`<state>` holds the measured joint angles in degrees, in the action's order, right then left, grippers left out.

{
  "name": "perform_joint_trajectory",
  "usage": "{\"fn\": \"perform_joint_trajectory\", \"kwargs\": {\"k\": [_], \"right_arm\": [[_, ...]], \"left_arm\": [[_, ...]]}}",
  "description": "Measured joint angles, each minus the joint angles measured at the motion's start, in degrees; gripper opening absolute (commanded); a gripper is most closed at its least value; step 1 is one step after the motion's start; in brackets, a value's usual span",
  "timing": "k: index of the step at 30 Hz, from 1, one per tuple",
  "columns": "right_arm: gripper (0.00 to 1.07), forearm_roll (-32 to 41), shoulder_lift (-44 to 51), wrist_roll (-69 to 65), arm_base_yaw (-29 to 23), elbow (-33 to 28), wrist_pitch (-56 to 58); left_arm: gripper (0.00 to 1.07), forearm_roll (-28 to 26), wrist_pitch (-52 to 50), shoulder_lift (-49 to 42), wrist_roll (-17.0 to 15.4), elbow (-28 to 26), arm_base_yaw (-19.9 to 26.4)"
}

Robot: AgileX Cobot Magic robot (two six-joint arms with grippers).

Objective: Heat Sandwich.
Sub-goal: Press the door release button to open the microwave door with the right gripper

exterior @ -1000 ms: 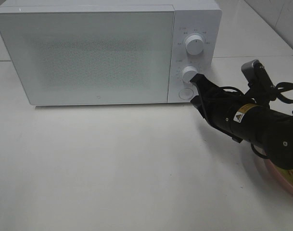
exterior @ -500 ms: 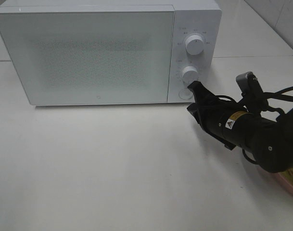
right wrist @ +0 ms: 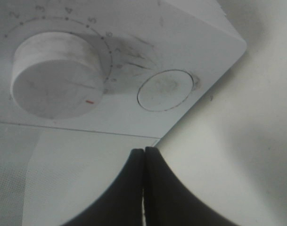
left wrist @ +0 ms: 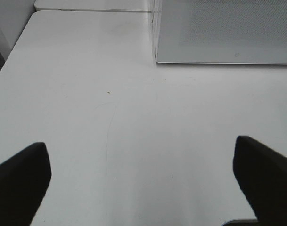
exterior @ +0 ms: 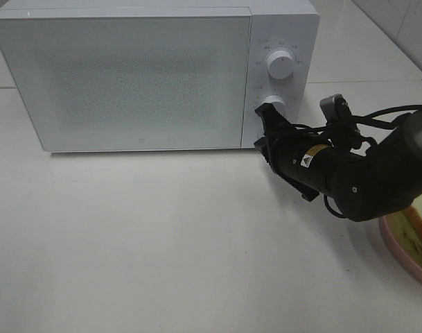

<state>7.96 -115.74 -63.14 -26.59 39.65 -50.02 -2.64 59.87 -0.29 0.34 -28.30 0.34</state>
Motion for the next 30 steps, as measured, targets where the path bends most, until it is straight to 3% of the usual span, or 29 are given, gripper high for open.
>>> {"fn": "perform_joint_trajectory", "kwargs": {"k": [30], "right_arm": [[0.0, 1.72, -6.88, 0.69, 3.5, 7.51, 0.57]], "left_arm": [[0.98, 0.0, 0.0, 0.0, 0.0, 0.0, 0.0]]}}
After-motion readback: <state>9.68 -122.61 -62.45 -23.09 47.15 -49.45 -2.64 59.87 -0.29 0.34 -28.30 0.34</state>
